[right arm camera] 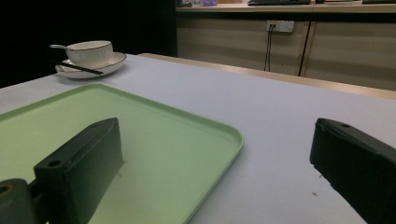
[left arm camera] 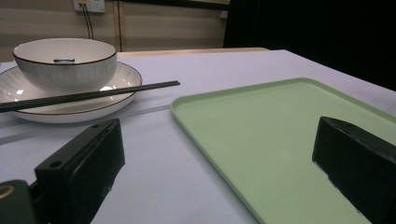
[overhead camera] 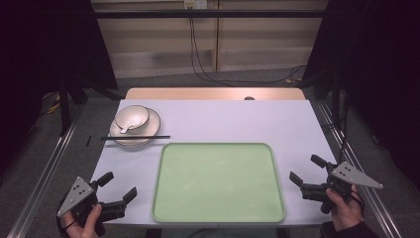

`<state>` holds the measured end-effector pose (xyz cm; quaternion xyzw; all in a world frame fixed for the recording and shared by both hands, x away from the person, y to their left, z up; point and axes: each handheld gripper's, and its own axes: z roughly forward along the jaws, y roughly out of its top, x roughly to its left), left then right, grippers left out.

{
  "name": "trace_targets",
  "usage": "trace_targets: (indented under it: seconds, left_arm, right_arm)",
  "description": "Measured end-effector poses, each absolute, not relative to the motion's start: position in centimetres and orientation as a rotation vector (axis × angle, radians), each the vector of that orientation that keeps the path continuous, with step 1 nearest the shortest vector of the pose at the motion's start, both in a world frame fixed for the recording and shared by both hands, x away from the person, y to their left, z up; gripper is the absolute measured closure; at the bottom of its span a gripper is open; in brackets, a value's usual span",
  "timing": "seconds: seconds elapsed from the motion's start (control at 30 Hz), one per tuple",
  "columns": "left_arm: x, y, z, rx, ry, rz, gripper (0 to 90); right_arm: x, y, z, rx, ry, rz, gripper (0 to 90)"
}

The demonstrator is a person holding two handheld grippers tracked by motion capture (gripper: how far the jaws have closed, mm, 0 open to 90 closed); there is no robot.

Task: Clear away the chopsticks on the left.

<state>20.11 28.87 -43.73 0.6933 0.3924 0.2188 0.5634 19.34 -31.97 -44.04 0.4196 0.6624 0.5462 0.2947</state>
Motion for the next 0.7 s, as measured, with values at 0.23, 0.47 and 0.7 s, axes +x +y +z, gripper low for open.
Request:
trace_targets:
  seconds: [0.23,0.47,0.7]
  left_arm:
    - [20.07,28.9,-43.68,1.632,0.92,0.505,2.1]
    - [20.12,29.05,-43.38,1.671,0.894,0.512,2.1]
    - [20.35,29.22,-42.78,1.748,0.818,0.457,1.6]
  right_arm:
    - [19.34,-31.94,-44.04,1.107,1.759,1.451,1.7]
    - [19.36,-31.89,-44.07,1.109,1.767,1.451,1.8]
    - [19.31,-31.83,-44.01,1.101,1.768,1.452,1.8]
